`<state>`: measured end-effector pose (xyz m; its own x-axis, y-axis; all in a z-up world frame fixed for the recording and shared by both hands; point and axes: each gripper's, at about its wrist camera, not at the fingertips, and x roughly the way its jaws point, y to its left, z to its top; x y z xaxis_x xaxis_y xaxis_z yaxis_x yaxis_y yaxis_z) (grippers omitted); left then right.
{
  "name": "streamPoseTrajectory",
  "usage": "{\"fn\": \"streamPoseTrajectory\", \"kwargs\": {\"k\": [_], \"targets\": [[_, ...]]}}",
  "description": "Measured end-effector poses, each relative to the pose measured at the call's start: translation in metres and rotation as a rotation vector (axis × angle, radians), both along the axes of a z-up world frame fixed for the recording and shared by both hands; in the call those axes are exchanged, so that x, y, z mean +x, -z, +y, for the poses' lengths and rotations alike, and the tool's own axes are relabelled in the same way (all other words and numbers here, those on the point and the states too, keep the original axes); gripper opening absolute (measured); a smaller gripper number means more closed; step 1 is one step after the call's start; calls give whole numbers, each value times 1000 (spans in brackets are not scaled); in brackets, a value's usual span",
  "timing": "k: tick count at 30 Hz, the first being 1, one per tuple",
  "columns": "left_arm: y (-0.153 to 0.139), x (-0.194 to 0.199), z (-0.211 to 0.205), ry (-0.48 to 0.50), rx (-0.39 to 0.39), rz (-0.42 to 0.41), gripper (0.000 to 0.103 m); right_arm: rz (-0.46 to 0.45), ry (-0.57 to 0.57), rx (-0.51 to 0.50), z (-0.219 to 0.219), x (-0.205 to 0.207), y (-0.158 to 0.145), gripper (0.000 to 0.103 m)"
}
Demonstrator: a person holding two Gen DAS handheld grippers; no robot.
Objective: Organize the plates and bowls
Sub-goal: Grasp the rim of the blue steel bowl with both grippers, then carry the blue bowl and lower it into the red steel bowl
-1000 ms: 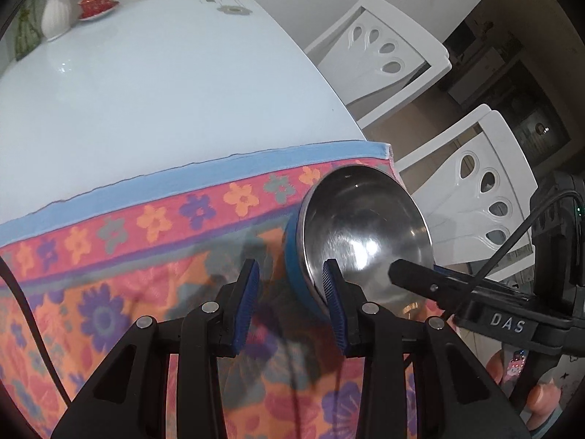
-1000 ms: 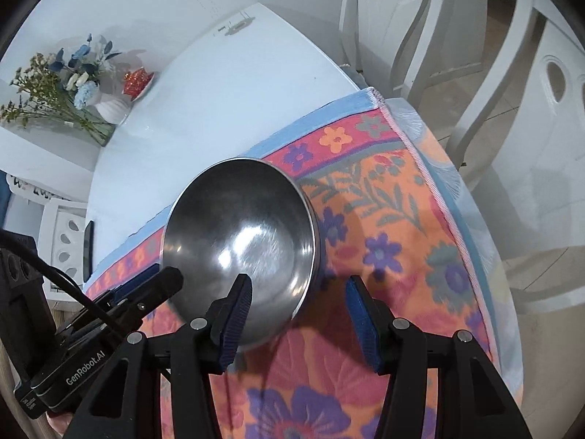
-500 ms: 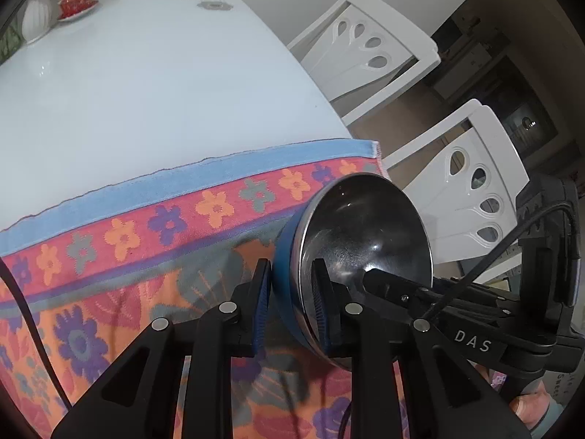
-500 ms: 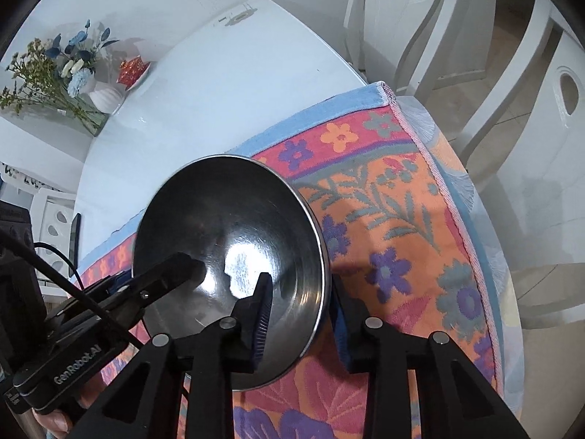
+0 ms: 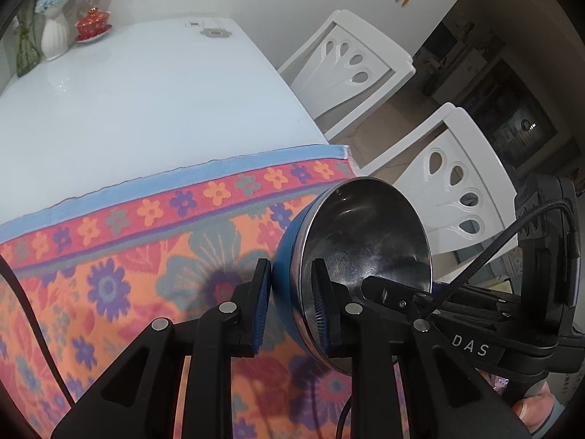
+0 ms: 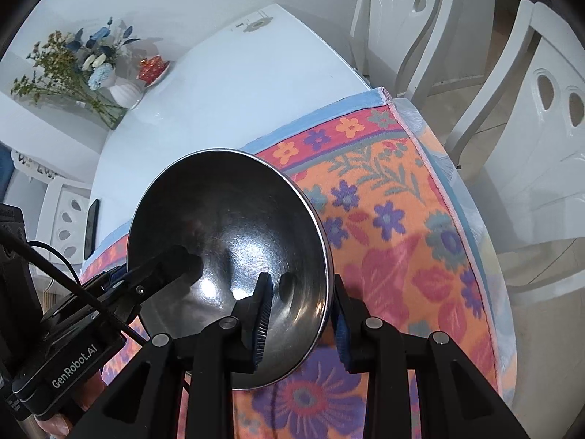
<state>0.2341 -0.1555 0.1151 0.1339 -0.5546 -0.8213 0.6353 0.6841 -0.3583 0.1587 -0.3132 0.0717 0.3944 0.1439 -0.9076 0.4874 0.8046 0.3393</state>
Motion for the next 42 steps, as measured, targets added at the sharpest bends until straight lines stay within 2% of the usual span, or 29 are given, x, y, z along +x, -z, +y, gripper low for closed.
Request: {"fn": "streamPoseTrajectory", "kwargs": {"k": [12, 21, 27, 36, 42], "targets": [[-50, -78, 49, -36, -17, -43, 19, -18, -77, -62, 51, -66, -65, 31], [-54, -143, 81, -33, 0, 2, 19, -14, -104, -81, 83, -130, -92, 31], [-46, -179, 99, -35, 16, 39, 19, 26, -121, -83, 102, -166, -90, 31], [-23, -214, 118, -38, 58, 92, 19, 129, -134, -26, 126, -205, -55, 31], [-12, -225, 122, -35, 71, 110, 19, 151, -121, -11, 129, -216, -45, 31]]}}
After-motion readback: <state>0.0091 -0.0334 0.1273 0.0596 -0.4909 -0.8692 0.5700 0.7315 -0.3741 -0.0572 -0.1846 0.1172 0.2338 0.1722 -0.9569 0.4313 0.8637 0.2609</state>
